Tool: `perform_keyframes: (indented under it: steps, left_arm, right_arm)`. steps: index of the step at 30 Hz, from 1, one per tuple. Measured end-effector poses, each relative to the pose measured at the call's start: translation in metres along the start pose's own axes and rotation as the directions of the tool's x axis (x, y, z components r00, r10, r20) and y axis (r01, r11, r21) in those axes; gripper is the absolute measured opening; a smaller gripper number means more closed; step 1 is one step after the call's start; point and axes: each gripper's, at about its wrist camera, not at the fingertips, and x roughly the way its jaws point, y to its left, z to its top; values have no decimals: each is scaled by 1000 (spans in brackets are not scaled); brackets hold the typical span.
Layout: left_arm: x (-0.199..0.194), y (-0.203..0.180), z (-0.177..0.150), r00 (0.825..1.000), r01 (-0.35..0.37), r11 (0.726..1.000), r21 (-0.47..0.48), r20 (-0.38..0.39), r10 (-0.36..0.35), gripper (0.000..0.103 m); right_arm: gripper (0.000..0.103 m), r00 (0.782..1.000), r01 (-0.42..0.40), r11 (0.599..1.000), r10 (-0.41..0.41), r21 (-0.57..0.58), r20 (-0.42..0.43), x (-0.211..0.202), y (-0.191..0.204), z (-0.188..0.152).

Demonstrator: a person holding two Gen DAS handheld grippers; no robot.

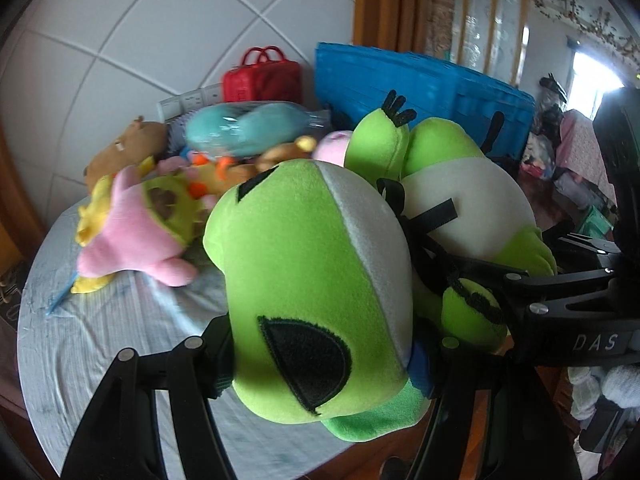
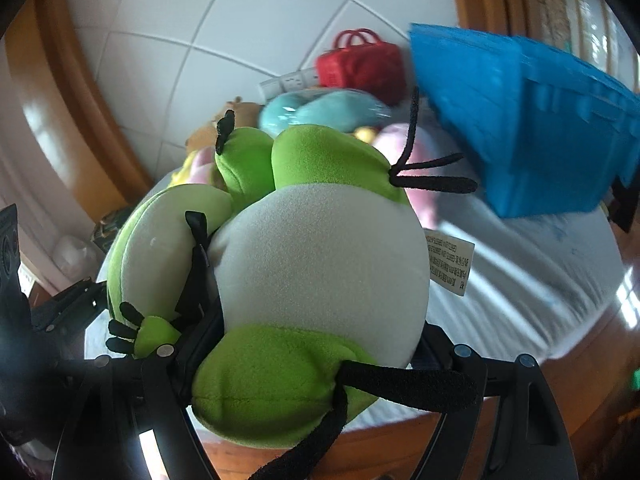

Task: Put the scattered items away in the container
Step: 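Lift the green frog with both tools and carry it toward the blue crate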

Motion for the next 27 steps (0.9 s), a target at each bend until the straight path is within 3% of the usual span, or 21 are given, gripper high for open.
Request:
perform_keyframes:
  steps: [12, 20, 27]
  left_arm:
    - [16, -136, 21, 999, 37, 998, 41, -7, -37, 66]
    - [25, -194, 56, 997, 78, 991, 111, 2, -78, 66]
    - [35, -229, 103, 992, 106, 982, 156, 46, -114, 66]
  right_arm:
    - [81, 1000, 30, 999, -31, 38, 7, -60, -130, -4]
    - [81, 997, 63, 994, -67, 84, 46, -95, -188, 2]
    - [81, 990, 97, 991, -106, 94, 94, -119, -224, 32]
